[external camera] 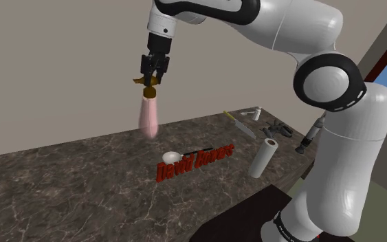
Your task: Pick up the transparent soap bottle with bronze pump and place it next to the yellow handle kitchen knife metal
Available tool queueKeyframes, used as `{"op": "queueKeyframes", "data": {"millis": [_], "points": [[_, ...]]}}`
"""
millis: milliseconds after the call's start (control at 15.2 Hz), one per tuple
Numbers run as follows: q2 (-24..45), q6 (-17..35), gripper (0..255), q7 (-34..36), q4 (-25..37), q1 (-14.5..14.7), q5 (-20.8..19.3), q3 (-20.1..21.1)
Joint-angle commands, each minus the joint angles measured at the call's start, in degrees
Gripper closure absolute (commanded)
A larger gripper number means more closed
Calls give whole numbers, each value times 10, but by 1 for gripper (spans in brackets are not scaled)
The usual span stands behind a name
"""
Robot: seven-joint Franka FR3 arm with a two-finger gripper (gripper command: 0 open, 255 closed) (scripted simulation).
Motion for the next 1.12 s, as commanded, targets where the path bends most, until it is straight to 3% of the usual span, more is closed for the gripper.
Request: {"op": "queueKeyframes", "data": {"millis": [0, 528, 1056], "points": [[-15, 4, 255, -25, -23, -17, 4, -8], [-46, -5, 255, -126, -61, -83, 14, -45], [-36, -29, 255, -226, -44, -148, 19, -83]]}}
